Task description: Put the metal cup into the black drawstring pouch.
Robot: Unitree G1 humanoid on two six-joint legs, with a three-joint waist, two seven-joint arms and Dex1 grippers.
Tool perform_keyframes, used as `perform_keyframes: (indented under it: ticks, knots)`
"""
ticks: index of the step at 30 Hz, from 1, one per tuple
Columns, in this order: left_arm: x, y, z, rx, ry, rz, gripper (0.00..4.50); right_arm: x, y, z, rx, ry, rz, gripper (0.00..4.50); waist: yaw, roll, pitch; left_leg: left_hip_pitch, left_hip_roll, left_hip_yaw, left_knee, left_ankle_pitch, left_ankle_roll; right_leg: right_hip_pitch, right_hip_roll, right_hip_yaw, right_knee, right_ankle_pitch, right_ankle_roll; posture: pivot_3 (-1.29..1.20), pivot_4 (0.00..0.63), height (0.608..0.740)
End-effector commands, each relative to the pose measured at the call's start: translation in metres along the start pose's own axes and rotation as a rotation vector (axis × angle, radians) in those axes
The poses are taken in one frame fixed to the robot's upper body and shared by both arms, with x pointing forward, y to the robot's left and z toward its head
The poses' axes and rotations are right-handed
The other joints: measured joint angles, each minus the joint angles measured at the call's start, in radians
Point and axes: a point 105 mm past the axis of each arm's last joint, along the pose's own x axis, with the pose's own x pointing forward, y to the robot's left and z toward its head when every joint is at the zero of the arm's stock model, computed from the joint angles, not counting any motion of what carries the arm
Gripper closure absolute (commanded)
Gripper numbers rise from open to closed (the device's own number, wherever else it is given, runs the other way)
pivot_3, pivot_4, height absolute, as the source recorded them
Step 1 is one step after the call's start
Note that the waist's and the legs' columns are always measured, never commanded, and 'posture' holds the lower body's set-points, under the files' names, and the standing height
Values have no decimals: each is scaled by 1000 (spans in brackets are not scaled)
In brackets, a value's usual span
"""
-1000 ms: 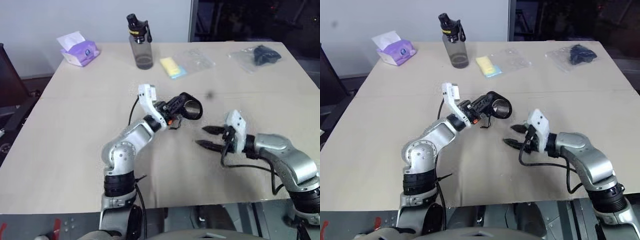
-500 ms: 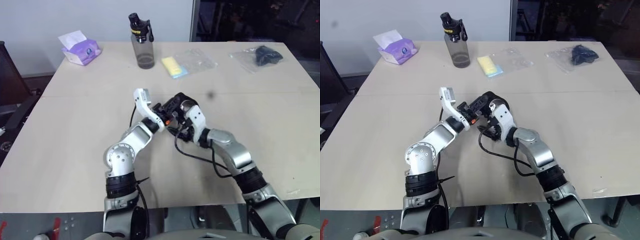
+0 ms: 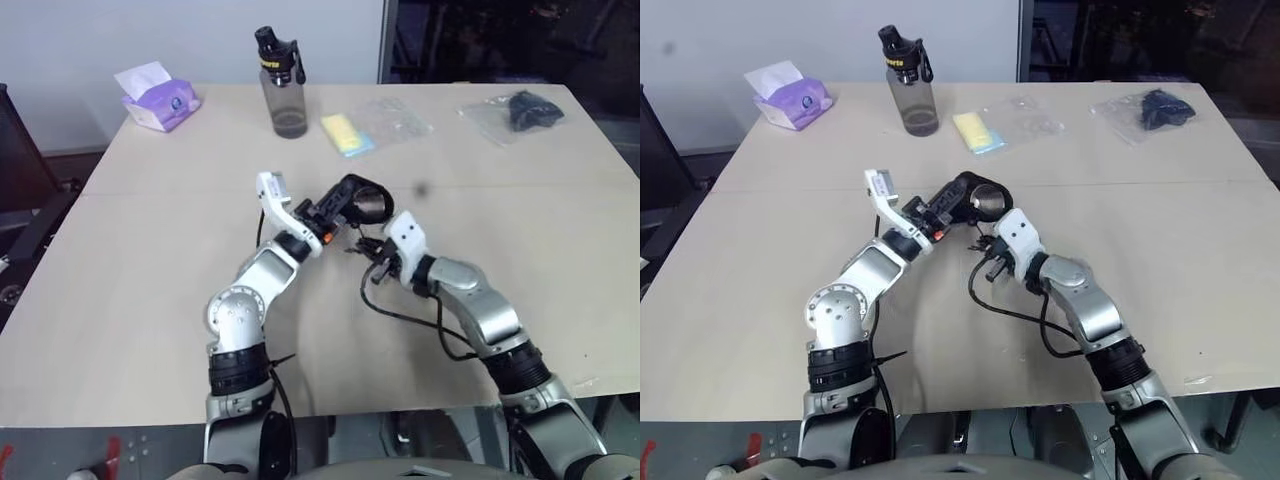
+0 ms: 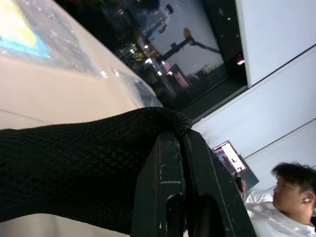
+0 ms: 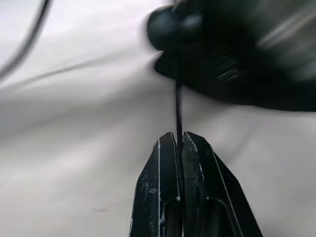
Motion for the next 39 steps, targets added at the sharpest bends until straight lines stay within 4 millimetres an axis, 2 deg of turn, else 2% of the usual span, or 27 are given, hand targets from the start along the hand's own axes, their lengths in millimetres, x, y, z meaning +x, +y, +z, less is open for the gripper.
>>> perform_keyframes:
  ticks: [1,3,6,9,12,17,20,22,25,27,33,39]
  knots:
    - [-10,-20,1,82,25,-103,3323,-13,-37,62,-279,-184,-163,4500,-2,0,0,0,0,0,0,0,0,0,0,0,0,0,0,0,150,740]
    - [-18,-25,4,92,19,-138,3323,-20,-59,88,-436,-234,-245,4500,-2,1,1,0,0,1,0,0,0,0,0,1,0,0,0,0,150,740]
    - [-26,-26,4,135,53,-166,3323,-27,-87,127,-565,-319,-352,4500,-1,1,2,0,0,1,0,0,0,-1,0,1,0,-1,-1,0,150,740]
    - [-31,-27,6,216,87,-205,3323,-29,-96,158,-612,-407,-386,4500,-1,0,1,1,1,1,-2,0,0,0,1,0,0,-1,-2,0,150,740]
    - [-30,-27,23,352,65,-237,3323,-26,-94,182,-615,-488,-369,4500,-2,1,2,0,1,1,-3,0,0,-1,1,1,0,0,-1,0,150,740]
    - [-11,-15,60,697,57,-166,3323,-19,-82,189,-610,-526,-310,4500,2,1,2,0,1,1,-3,0,0,-1,1,0,-1,-1,-2,0,150,740]
    - [5,-35,80,768,-2,-247,3323,-15,-75,184,-621,-516,-270,4500,3,0,2,0,0,1,-3,0,0,-1,0,0,-1,-1,-2,0,150,740]
    - [13,-50,80,785,-18,-307,3323,-13,-72,179,-633,-502,-254,4500,1,1,2,-1,0,2,-3,0,0,-1,0,1,-2,0,0,0,150,740]
    - [20,-73,69,803,9,-423,3323,-11,-68,173,-657,-481,-231,4500,0,1,2,-1,0,2,-3,0,0,-1,-1,1,-2,0,0,0,150,740]
    - [21,-81,65,811,15,-470,3323,-10,-67,172,-658,-477,-222,4500,-1,1,2,-1,1,2,-4,0,0,-2,-1,0,-1,0,0,0,150,740]
    - [25,-80,68,806,-27,-481,3323,-3,-57,172,-672,-484,-192,4500,-5,1,2,-1,1,1,-5,0,0,-4,0,0,0,0,0,0,150,740]
    - [29,-81,72,785,-59,-472,3323,2,-40,177,-658,-516,-128,4500,-2,1,2,-1,1,2,-4,0,0,-4,0,1,0,0,0,0,150,740]
